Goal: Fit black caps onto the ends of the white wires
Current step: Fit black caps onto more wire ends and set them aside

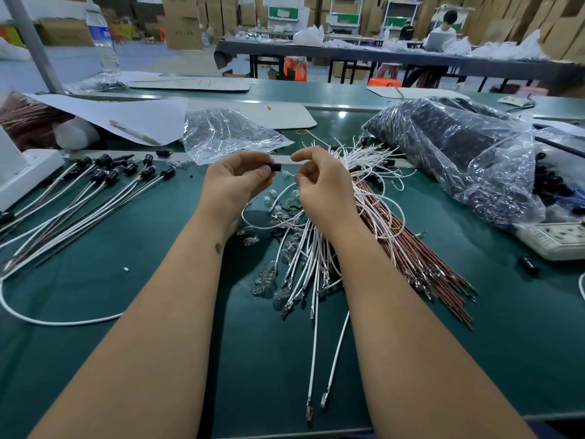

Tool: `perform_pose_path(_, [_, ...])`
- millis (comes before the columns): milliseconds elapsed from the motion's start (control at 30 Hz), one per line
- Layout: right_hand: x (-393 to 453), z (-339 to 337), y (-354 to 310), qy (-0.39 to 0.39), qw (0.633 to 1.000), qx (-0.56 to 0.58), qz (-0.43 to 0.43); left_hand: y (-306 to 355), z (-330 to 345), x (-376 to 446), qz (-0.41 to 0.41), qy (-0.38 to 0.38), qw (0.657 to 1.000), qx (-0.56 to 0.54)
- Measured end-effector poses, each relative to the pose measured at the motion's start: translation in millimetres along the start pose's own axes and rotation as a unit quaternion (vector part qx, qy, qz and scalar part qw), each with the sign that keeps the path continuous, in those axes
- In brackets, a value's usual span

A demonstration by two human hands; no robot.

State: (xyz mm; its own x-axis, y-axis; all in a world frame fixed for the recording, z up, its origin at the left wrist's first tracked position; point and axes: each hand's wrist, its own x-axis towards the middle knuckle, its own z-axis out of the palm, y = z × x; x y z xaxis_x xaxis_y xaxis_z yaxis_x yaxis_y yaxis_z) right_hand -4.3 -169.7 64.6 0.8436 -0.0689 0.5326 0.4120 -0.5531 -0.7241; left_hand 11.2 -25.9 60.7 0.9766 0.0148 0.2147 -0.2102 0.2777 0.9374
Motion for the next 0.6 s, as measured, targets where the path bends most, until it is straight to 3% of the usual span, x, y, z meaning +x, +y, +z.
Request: perform_pose_path(600, [0.9, -0.9, -0.8, 0.022, 1.0, 0.011, 0.016, 2.2, -1.8, -0.1, -0.017, -0.011, 0.999, -0.029])
